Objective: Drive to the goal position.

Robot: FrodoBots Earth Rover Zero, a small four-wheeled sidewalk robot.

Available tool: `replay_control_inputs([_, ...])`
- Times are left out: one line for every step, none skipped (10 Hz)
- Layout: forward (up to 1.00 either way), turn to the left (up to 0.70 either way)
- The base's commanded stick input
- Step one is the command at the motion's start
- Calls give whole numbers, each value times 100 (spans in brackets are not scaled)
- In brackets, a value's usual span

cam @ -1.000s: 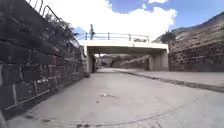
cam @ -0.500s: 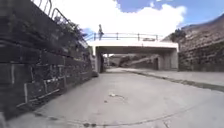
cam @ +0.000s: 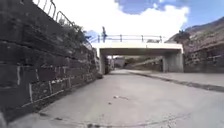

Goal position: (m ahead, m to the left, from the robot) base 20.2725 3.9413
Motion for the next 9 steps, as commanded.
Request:
replay_control_inputs([70, 0])
replay_control_inputs([70, 0])
replay_control_inputs([51, -12])
replay_control_inputs([14, -36])
replay_control_inputs([0, -30])
replay_control_inputs([0, -6])
replay_control_inputs([0, 0])
replay_control_inputs([0, 0])
replay_control_inputs([0, 0])
